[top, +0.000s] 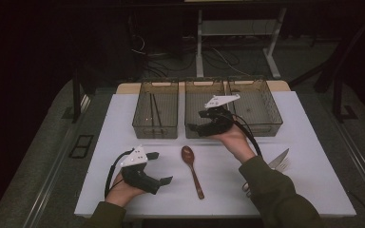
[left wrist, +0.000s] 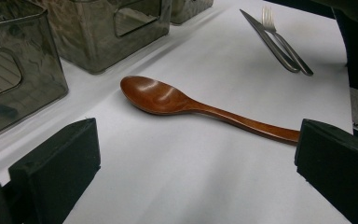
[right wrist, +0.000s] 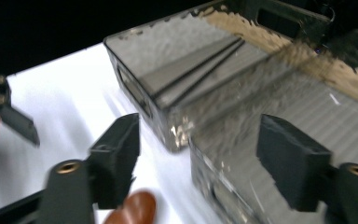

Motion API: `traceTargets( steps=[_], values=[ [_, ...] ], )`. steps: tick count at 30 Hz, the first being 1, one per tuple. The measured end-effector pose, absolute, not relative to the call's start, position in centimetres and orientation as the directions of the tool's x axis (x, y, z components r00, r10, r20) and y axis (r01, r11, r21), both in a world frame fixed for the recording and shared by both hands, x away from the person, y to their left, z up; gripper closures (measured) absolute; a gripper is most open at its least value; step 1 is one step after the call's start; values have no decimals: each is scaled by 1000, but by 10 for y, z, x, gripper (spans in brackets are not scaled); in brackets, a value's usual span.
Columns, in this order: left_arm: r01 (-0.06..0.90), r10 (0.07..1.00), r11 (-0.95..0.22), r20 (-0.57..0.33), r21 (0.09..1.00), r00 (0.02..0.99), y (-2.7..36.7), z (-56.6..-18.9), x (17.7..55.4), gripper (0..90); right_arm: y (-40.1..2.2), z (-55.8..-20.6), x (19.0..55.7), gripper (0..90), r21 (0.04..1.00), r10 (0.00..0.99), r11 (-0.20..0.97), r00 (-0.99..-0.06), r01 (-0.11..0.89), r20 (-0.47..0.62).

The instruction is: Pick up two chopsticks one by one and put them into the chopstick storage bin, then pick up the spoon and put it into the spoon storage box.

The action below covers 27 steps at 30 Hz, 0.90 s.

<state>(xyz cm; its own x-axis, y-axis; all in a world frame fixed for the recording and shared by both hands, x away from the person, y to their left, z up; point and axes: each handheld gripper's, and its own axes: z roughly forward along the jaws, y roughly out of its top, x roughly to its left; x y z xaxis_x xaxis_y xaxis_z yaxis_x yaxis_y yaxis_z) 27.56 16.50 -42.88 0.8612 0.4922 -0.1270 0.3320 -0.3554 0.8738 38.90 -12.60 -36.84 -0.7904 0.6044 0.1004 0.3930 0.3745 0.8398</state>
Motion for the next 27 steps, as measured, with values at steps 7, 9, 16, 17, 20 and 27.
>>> traceTargets(
  steps=[7,9,16,17,20,27],
  values=[
    [332,493,-361,-123,871,861,163,-429,275,0,-158,-378,364,245,849,608,355,-786,392,109],
    [331,492,-364,-122,870,862,163,-429,275,0,-167,-380,357,229,848,612,352,-783,397,113],
    [331,491,-367,-121,869,862,162,-430,276,0,-198,-393,337,185,848,624,334,-771,412,129],
    [332,491,-367,-122,869,862,162,-430,275,0,-201,-395,334,184,848,623,336,-772,410,126],
    [331,491,-365,-122,870,862,163,-429,275,0,-213,-397,325,184,857,617,322,-776,402,132],
    [329,493,-360,-122,873,862,164,-429,275,0,-242,-403,304,184,872,634,283,-760,399,141]
  ],
)
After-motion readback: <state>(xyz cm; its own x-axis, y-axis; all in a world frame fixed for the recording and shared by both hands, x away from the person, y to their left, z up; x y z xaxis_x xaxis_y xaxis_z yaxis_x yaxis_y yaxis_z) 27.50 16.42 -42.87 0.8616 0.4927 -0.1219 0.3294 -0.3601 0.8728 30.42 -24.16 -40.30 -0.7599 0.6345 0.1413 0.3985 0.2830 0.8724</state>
